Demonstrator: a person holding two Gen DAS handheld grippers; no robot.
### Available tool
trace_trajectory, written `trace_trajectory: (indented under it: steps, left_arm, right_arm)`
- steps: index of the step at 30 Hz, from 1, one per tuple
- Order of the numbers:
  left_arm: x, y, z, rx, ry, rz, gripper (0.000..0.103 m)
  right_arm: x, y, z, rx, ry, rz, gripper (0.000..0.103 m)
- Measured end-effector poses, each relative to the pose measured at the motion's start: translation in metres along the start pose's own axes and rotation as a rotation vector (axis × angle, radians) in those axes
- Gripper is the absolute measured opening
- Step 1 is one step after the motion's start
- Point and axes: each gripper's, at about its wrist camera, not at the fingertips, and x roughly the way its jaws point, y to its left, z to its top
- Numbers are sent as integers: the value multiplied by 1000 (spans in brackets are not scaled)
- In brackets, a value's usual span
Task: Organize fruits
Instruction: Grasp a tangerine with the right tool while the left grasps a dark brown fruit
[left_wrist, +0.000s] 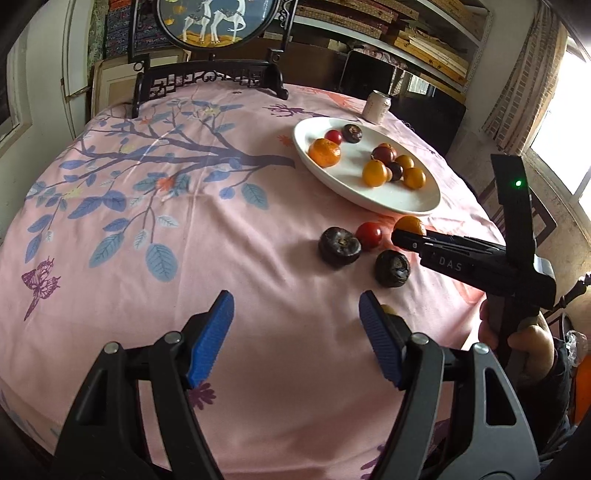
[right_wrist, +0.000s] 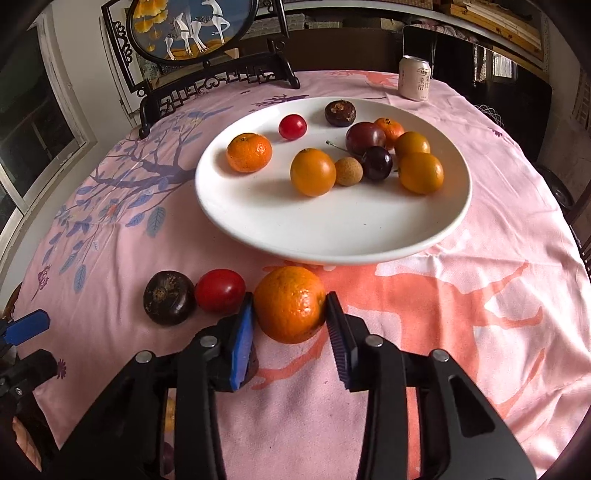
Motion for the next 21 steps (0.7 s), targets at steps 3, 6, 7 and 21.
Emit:
trace_trajectory:
  steps: [3,6,7,21]
  left_arm:
    - [13,-22,5,32,25,-26,72]
    - [30,-46,8,68,59,-54,72]
    - [37,-53,8,83,72,-57,72]
    - [107,-104,21,156,172,45,41]
  right_arm:
    - [-28,-5,-3,7,-54,-25,38]
    - [-54,-22,-12,37,-90,-58,39]
    - [-60,-30,-16,52,-96,-62,39]
    - [-91,-87,-50,180,-119,-7,39]
